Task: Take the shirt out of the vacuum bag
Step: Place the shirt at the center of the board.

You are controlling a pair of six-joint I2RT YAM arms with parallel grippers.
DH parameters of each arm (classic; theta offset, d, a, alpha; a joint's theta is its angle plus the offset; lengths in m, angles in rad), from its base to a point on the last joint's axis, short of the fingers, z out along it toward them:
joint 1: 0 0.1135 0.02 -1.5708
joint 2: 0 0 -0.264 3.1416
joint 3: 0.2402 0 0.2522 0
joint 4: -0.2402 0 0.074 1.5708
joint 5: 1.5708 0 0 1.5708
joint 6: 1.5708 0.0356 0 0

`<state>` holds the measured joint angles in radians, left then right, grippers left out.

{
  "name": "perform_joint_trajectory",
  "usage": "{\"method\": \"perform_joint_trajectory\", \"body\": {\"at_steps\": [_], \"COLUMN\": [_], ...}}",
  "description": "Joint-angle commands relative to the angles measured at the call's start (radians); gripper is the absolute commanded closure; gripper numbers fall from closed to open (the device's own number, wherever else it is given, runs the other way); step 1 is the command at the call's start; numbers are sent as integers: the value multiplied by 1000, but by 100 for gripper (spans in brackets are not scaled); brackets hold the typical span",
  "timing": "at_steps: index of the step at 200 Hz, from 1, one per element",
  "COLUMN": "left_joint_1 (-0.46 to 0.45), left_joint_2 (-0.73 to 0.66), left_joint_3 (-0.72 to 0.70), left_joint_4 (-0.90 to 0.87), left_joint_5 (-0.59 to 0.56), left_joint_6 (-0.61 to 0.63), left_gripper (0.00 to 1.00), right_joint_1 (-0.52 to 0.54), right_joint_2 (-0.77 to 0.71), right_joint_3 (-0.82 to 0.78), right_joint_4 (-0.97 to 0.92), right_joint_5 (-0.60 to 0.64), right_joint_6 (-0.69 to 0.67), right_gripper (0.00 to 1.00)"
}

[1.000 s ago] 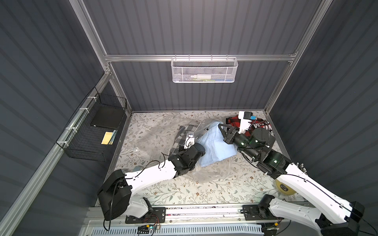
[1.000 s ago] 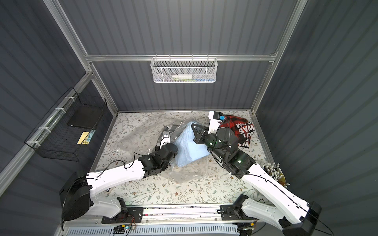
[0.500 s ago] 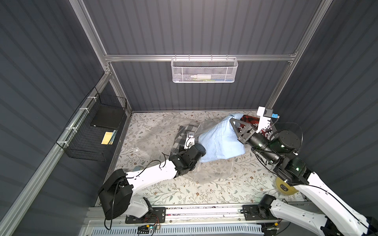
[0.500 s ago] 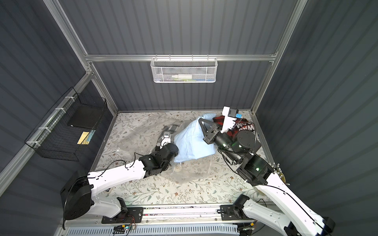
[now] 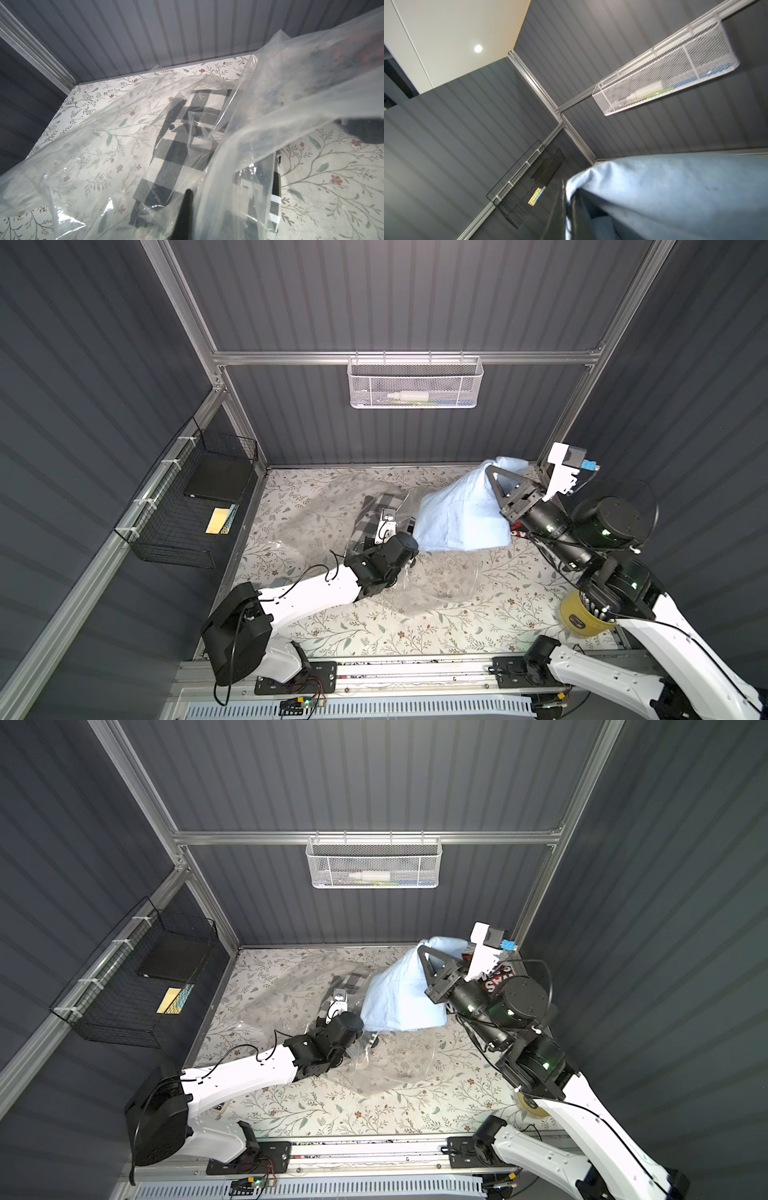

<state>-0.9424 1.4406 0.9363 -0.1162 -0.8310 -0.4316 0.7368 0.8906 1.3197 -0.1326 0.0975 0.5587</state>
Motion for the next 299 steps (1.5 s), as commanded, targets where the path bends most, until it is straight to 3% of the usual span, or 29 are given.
{"method": "perform_joint_trajectory", "body": {"at_steps": [1, 18, 73, 127, 167, 266, 299], "left_joint_1": [10, 10, 9, 8, 9, 7, 8], "left_joint_2": [3, -1, -11, 3, 20, 37, 43], "left_joint_3": [-16, -19, -22, -19, -19, -33, -39], "left_joint_4": [-25, -31, -31, -23, -10, 12, 13], "left_joint_5": [0, 4, 6, 26, 36, 47, 51], "left_joint_6": [-23, -30, -33, -38, -42, -48, -61], "left_gripper": [100, 100, 100, 100, 100, 100, 100], "right_joint_1": [-107, -269, -616, -796, -840, -844, -843], "right_joint_2": [25, 58, 177, 365, 506, 762, 787], "right_joint_3": [42, 60, 90, 102, 96, 225, 150], "right_joint_4": [21, 36, 197, 299, 376, 383, 421], "right_joint_5": [-8, -136, -386, -411, -421, -377, -367], "right_joint_6": [-43, 12, 192, 228, 234, 37, 24], "right_gripper": [100, 100, 100, 100, 100, 100, 100]}}
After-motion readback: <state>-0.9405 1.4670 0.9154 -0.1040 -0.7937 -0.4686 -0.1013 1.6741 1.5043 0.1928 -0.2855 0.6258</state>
